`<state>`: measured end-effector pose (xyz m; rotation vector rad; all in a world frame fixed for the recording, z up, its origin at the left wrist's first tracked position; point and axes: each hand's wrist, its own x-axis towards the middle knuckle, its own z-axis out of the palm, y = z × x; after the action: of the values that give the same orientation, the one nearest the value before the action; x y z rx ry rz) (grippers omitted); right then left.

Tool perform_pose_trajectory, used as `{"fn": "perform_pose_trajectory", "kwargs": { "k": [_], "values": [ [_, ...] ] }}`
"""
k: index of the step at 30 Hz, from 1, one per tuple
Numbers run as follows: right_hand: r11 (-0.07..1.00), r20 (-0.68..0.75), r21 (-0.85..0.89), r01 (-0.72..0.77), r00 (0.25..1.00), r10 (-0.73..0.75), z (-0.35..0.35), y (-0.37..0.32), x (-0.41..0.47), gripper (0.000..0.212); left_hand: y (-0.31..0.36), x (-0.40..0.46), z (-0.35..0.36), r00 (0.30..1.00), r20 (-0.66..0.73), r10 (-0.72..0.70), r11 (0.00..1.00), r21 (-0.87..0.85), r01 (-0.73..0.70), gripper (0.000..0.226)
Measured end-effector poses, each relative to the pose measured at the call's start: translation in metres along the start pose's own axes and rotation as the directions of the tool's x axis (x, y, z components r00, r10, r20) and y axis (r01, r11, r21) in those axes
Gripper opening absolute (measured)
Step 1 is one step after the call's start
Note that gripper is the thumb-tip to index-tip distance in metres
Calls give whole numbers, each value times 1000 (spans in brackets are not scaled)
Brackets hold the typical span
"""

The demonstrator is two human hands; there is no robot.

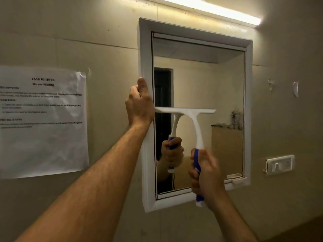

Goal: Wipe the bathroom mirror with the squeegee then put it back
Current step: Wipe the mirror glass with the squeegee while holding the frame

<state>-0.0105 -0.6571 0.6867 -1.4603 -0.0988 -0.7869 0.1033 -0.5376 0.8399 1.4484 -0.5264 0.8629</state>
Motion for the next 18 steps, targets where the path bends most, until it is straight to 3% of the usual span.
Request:
{"fn": "perform_pose_trajectory", "kwargs": {
  "k": [3, 6, 11, 15, 18],
  "values": [
    [996, 1, 44, -76, 997, 76, -5, 20, -20, 39, -1, -4, 0, 1000, 11, 6, 1000, -12, -6, 46],
    [997, 16, 40, -60, 998, 59, -6, 15, -13, 41, -16, -17, 1, 999, 11, -42, 999, -26, 42, 52],
    [992, 97, 122, -35, 995, 23, -8, -4, 6, 48, -26, -36, -4, 998, 44, -37, 998, -54, 39, 35],
    [976, 137, 140, -167, 979, 148, -13, 23, -16, 60, -46, -69, -7, 997, 53, -48, 998, -47, 51, 31],
    [958, 84, 130, -255, 966, 246, -10, 46, -40, 61, -54, -79, -8, 999, 28, -32, 998, -48, 34, 31]
  ]
}}
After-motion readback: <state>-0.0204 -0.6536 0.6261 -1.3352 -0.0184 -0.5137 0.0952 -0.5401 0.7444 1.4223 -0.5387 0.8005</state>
